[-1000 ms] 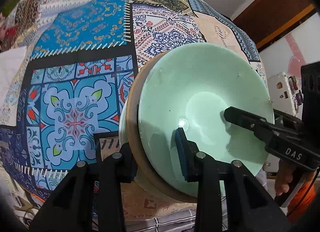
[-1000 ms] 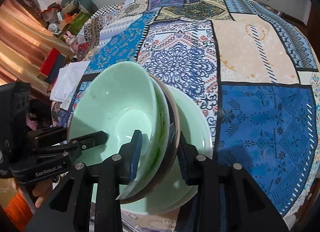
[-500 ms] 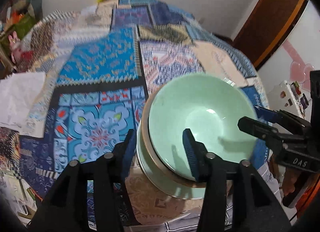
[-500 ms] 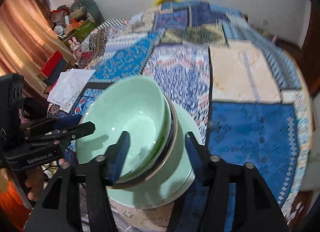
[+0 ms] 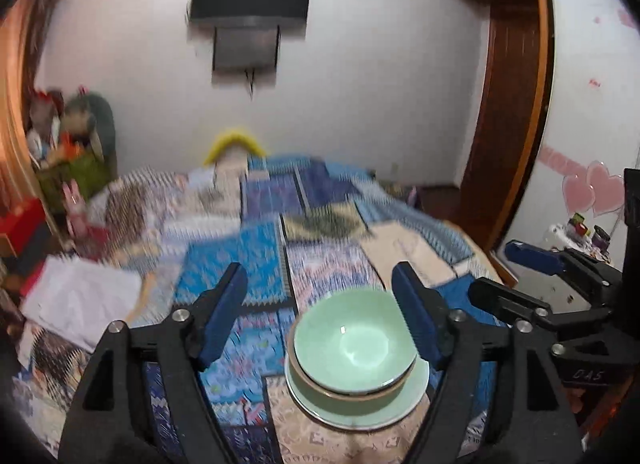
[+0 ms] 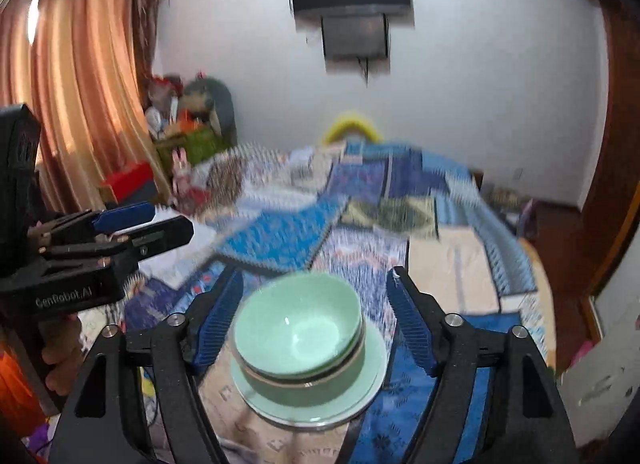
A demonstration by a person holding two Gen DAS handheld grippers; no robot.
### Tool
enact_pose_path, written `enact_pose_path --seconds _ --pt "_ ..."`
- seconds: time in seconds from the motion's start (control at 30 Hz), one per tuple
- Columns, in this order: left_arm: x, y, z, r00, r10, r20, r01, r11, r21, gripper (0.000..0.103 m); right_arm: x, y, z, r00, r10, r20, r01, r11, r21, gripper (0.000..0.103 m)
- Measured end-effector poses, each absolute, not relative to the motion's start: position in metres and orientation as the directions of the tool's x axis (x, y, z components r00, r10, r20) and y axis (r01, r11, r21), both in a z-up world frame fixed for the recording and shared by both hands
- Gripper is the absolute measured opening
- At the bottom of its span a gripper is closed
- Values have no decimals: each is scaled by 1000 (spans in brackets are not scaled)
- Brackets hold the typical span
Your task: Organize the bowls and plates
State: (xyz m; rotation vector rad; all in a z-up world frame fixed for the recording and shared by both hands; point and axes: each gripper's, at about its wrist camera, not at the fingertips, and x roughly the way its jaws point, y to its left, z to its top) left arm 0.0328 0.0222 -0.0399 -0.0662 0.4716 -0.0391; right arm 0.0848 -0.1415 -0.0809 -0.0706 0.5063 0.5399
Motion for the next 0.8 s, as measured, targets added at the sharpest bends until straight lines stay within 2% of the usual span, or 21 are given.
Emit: enact_pose_path --seconds 0.03,0.17,0.23,0.4,0.8 --pt "27 21 -36 899 -52 -434 24 997 -69 83 79 -143 -77 755 476 -451 -506 860 63 82" --pt "1 20 -23 936 -39 -351 19 998 -60 85 57 -149 -62 810 477 -341 -491 870 50 85" --pt "-8 21 -21 948 -27 -317 12 999 -50 96 50 -152 -56 820 479 -313 -486 872 60 90" --pt "-26 19 -17 966 -20 -259 9 999 -44 102 42 -156 -53 832 484 -270 -478 873 94 102" --pt "-33 15 -23 971 -14 -241 4 999 -41 103 27 -151 -57 846 486 -221 -480 873 82 103"
